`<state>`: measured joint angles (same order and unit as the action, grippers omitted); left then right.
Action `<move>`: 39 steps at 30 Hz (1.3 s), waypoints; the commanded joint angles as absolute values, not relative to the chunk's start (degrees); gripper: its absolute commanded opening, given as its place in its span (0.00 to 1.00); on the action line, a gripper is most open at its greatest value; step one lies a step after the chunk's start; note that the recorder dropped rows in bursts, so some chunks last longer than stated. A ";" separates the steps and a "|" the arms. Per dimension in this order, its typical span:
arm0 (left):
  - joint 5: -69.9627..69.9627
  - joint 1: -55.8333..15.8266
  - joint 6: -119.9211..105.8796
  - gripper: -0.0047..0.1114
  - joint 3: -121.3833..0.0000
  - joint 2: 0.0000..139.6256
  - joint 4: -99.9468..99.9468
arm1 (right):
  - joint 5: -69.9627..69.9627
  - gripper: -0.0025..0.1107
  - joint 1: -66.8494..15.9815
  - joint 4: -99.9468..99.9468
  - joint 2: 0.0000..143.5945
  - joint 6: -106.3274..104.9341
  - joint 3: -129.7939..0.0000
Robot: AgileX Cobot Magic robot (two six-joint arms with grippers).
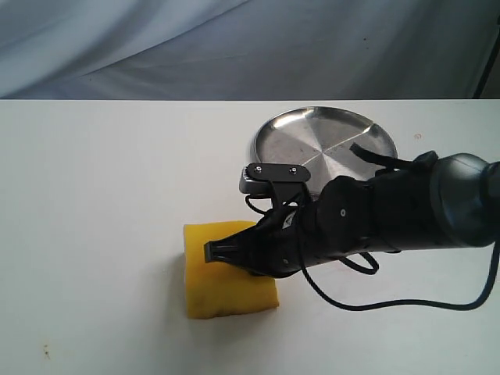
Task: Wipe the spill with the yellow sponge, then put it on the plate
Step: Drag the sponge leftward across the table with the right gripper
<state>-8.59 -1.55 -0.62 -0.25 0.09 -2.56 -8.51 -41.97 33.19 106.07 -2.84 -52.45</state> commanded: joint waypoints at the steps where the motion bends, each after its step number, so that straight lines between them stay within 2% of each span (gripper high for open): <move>1: -8.35 -1.60 -0.58 0.05 0.00 0.00 -2.52 | -6.63 0.02 -43.86 35.24 106.45 -2.57 -52.16; 21: -8.35 -1.60 -0.59 0.05 0.00 0.00 -2.52 | 0.99 0.02 -49.57 38.45 107.63 1.19 -52.16; 34: -8.35 -1.60 -0.49 0.05 0.00 0.00 -2.52 | -4.15 0.02 -54.51 39.14 117.49 1.95 -67.20; 39: -8.35 -1.60 -0.49 0.05 0.00 0.00 -2.52 | -4.49 0.02 -54.91 40.11 118.45 2.12 -69.17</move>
